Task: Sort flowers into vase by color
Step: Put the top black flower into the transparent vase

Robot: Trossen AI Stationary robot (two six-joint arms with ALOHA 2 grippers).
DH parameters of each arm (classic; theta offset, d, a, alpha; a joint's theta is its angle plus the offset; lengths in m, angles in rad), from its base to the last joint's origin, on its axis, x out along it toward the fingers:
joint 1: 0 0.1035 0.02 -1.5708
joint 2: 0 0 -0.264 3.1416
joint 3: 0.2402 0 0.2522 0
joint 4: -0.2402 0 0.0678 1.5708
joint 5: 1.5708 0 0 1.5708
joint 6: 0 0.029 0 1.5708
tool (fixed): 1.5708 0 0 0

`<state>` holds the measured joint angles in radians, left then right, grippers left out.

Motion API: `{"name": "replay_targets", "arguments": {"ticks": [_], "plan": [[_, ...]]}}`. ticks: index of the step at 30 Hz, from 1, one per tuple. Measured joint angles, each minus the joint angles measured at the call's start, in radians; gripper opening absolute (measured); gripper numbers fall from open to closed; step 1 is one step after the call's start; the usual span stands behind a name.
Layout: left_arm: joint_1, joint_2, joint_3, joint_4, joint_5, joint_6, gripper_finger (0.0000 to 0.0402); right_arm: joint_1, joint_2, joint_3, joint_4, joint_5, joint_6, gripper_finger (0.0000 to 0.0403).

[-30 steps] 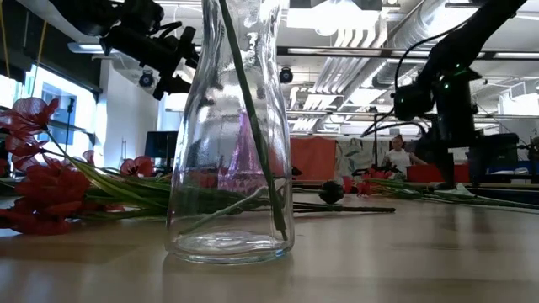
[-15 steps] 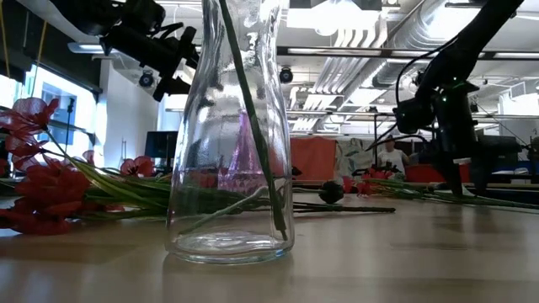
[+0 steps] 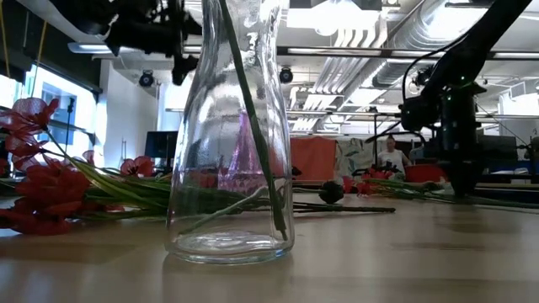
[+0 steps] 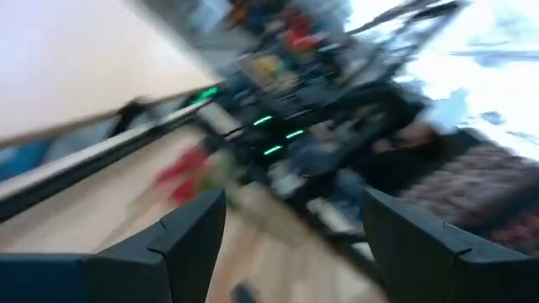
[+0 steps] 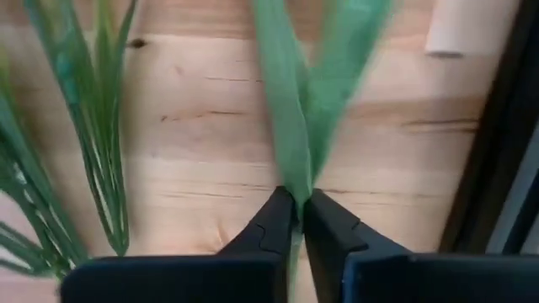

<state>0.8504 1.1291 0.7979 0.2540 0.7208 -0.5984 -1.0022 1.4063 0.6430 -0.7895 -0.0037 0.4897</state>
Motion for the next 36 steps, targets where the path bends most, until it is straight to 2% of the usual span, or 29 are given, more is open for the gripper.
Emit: {"name": "replay_targets", "arguments": {"ticks": [2, 6, 10, 16, 19, 23, 28, 31, 34, 36], "plan": [[0.014, -0.024, 0.0, 0.106, 0.037, -0.049, 0.026, 0.009, -0.05, 0.016, -0.014, 0.01, -0.018, 0.0013], [0.046, -0.078, 0.0, 0.279, 0.04, -0.135, 0.026, 0.055, -0.219, 0.062, -0.019, 0.019, -0.02, 0.0005], [0.076, -0.138, 0.002, 0.33, 0.007, -0.167, 0.026, 0.137, -0.426, 0.113, 0.016, 0.013, -0.002, 0.0003], [0.092, -0.18, 0.001, 0.321, 0.0, -0.186, 0.026, 0.359, -0.704, 0.081, 0.237, -0.167, -0.02, 0.0001], [0.092, -0.179, 0.001, 0.318, -0.002, -0.205, 0.026, 0.528, -0.771, 0.025, 0.414, -0.183, 0.02, 0.0001], [0.092, -0.17, 0.001, 0.307, -0.009, -0.239, 0.026, 0.763, -0.762, -0.065, 0.714, -0.088, 0.069, 0.0001], [0.092, -0.167, 0.0, 0.256, 0.003, -0.289, 0.026, 1.039, -0.632, -0.148, 1.132, 0.052, -0.063, 0.0], [0.092, -0.167, 0.0, 0.237, 0.017, -0.289, 0.026, 1.158, -0.534, -0.14, 1.23, 0.133, -0.069, 0.0], [0.092, -0.167, 0.0, 0.236, 0.047, -0.273, 0.026, 1.263, -0.452, -0.106, 1.326, 0.256, -0.023, 0.0], [0.092, -0.167, 0.0, 0.236, 0.084, -0.25, 0.026, 1.337, -0.397, -0.079, 1.4, 0.35, -0.048, 0.0]]}}
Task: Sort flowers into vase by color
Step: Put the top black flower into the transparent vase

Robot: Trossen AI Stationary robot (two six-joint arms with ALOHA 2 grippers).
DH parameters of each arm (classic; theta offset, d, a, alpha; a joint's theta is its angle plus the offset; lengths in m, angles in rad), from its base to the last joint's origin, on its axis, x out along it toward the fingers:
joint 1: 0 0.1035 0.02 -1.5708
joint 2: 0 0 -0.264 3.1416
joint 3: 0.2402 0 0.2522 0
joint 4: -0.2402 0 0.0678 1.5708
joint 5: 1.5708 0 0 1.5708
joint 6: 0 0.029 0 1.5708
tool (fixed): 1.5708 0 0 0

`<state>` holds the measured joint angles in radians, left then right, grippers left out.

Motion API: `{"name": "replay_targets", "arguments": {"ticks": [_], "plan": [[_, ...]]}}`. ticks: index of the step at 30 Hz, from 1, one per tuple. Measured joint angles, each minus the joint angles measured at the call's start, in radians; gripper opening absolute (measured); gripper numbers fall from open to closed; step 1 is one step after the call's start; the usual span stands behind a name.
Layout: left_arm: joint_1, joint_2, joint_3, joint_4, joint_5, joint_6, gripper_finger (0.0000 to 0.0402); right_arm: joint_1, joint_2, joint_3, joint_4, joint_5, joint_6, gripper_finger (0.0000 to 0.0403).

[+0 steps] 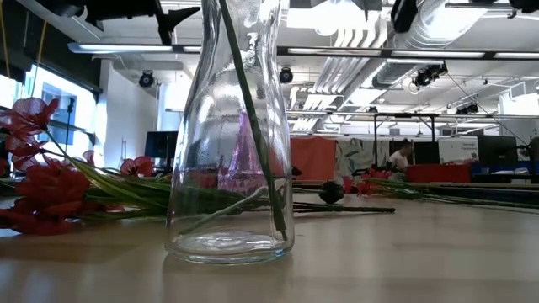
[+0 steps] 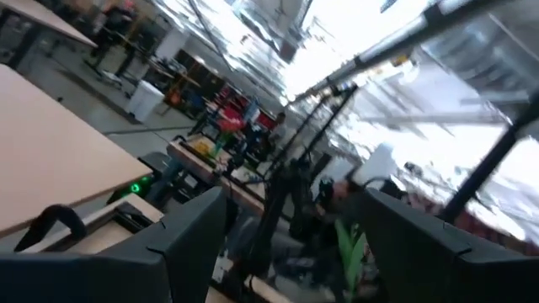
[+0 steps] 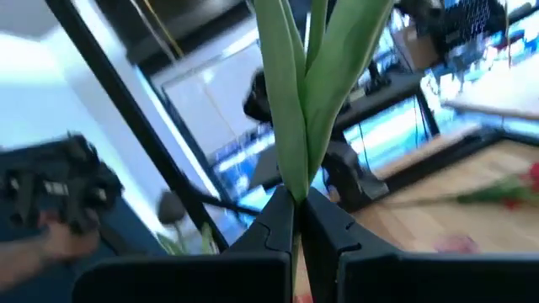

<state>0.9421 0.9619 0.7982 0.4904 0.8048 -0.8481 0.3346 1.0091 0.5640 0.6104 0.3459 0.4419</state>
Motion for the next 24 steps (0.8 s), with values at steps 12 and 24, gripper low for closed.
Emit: {"name": "replay_targets", "arguments": {"ticks": [12, 24], "plan": [[0.001, 0.0, 0.0, -0.001, 0.264, -0.013, 0.026, 0.22, 0.393, 0.323, 0.098, 0.231, -0.173, 0.0], [0.0, 0.0, 0.0, 0.0, 0.257, -0.068, 0.026, 0.23, 0.682, 0.485, 0.083, 0.28, -0.185, 0.0]]}}
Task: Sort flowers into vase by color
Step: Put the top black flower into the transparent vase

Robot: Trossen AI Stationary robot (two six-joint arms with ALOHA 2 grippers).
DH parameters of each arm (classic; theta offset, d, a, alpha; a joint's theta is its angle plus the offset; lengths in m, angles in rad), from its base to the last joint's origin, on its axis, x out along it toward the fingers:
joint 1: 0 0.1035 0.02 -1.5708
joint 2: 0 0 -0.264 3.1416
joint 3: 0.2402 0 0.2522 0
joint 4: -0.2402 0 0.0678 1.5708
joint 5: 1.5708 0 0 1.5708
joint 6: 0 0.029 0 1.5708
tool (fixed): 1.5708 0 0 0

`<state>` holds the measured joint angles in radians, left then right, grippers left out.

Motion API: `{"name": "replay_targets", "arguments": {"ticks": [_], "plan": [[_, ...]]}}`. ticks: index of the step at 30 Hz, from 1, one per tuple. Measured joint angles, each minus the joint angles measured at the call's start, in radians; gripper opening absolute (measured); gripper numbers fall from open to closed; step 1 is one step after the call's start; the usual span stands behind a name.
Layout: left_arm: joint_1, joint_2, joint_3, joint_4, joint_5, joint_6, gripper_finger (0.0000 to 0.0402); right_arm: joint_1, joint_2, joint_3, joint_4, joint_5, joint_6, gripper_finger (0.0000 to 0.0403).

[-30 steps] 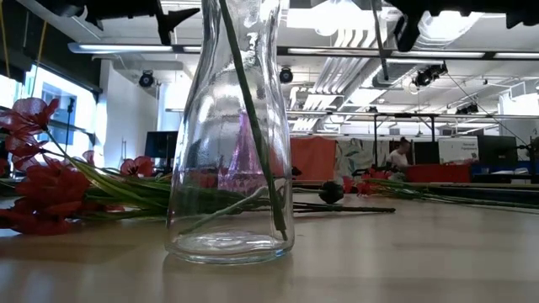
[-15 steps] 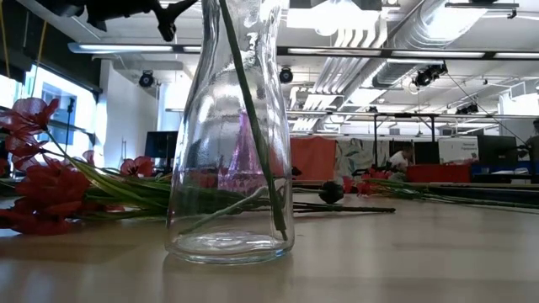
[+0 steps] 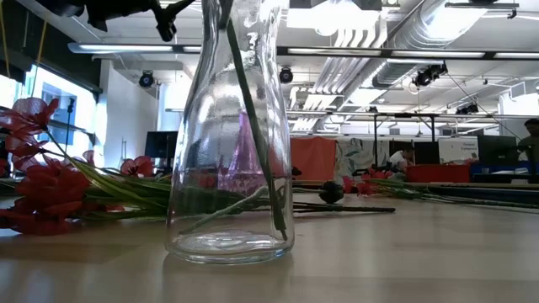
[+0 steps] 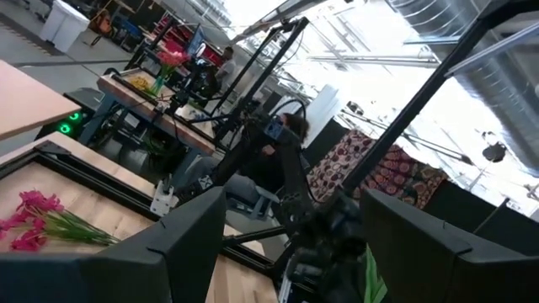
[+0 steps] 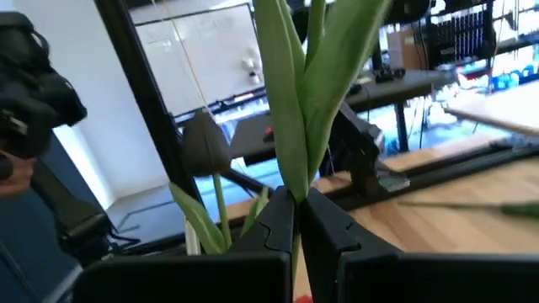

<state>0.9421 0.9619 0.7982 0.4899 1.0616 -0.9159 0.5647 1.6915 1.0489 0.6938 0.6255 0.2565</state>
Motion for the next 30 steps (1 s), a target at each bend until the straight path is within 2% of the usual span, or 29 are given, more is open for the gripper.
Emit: {"name": "replay_targets", "arguments": {"ticks": [3, 10, 13, 16, 19, 22, 25, 30], "plan": [[0.0, 0.0, 0.0, 0.0, -0.002, -0.024, 0.026, 0.009, -0.001, -0.003, -0.042, 0.002, 0.035, 0.0], [0.0, 0.0, 0.0, 0.0, -0.028, -0.036, 0.026, 0.028, -0.03, -0.003, -0.071, -0.013, 0.005, 0.0002], [0.0, 0.0, 0.0, -0.002, -0.044, -0.039, 0.026, 0.027, -0.037, -0.003, -0.087, -0.027, 0.059, 0.0015], [0.0, 0.0, 0.0, -0.013, -0.051, -0.052, 0.026, 0.025, -0.038, 0.014, -0.139, -0.037, 0.153, 0.0048], [0.0, 0.0, 0.0, -0.031, -0.051, -0.052, 0.026, 0.02, -0.038, 0.046, -0.229, -0.101, 0.233, 0.01], [0.0, 0.0, 0.0, -0.043, -0.051, -0.052, 0.026, 0.018, -0.038, 0.085, -0.352, -0.182, 0.293, 0.0156], [0.0, 0.0, 0.0, -0.056, -0.051, -0.051, 0.026, 0.018, -0.038, 0.122, -0.5, -0.215, 0.34, 0.0203], [0.0, 0.0, 0.0, -0.057, -0.051, -0.051, 0.026, 0.018, -0.038, 0.169, -0.675, -0.309, 0.406, 0.0242]]}}
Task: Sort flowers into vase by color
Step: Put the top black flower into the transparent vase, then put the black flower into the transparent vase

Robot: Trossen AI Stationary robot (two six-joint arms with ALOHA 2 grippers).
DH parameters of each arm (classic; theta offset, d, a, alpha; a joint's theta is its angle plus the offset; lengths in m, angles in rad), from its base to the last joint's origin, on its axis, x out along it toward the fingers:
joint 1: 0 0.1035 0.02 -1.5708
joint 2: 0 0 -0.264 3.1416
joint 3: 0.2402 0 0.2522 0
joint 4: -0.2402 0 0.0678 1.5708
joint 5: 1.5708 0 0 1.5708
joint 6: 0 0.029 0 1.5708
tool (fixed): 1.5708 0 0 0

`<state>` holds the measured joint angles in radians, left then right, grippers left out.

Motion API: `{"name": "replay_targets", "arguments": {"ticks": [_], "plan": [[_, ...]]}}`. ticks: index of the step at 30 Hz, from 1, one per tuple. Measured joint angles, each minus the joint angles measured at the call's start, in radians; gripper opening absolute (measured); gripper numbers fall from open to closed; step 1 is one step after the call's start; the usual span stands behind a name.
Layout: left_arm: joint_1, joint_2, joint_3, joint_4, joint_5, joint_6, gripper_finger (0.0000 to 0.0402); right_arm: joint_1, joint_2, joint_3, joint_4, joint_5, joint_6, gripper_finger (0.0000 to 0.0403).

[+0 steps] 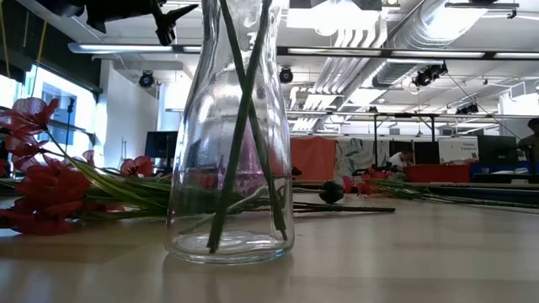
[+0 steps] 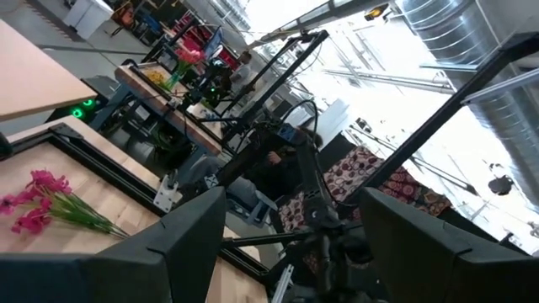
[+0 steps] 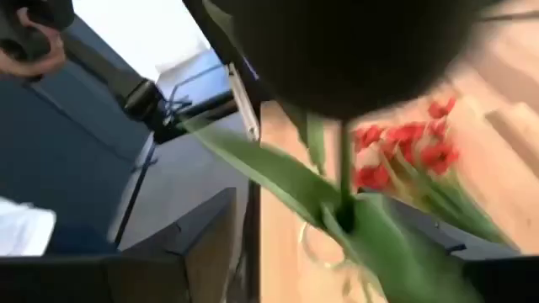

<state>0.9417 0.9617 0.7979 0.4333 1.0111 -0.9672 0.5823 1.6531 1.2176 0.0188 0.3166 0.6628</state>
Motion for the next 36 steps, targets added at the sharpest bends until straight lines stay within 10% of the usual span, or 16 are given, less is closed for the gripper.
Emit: {"name": "replay_targets", "arguments": {"ticks": [23, 30, 36], "plan": [[-0.008, 0.0, 0.0, -0.022, -0.015, 0.027, 0.026, 0.045, -0.026, 0.37, -1.172, -0.243, 0.178, 0.0248], [-0.008, 0.0, 0.0, -0.025, -0.068, -0.006, 0.026, 0.152, -0.231, 0.141, -1.142, -0.124, 0.415, 0.0244], [-0.008, 0.0, 0.0, -0.026, -0.085, -0.008, 0.026, 0.085, -0.418, -0.238, -0.702, 0.079, 0.707, 0.022]]}}
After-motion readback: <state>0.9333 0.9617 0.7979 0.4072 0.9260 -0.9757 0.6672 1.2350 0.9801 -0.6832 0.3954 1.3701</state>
